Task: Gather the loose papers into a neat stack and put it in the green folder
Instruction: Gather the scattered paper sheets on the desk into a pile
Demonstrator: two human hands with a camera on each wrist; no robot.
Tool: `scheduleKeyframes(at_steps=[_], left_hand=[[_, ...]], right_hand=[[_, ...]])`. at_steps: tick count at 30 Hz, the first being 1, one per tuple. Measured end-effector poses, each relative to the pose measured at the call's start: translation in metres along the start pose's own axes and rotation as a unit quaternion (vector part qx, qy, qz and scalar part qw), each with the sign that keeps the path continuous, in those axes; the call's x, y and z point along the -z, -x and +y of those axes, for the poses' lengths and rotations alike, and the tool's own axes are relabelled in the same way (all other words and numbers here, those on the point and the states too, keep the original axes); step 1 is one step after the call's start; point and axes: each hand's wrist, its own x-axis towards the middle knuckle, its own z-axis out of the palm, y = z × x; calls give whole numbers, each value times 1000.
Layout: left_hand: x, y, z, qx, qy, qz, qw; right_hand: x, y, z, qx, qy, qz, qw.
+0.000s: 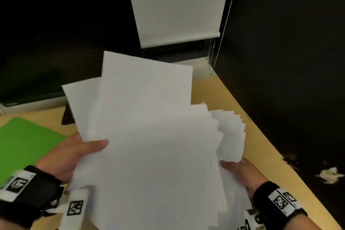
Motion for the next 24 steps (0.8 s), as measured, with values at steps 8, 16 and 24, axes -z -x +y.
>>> scheduleKeyframes(at_steps=[8,16,24], left_hand=[[-84,-82,-64,40,-179,20,983],[-122,-89,-74,-80,-308,22,948],[-121,-101,-78,-17,-232,164,959]], right_hand=[[2,10,-3,-45,-105,2,993],[-5,8,-7,-2,-62,-12,998],[-3,6,-6,5,-66,-8,998]])
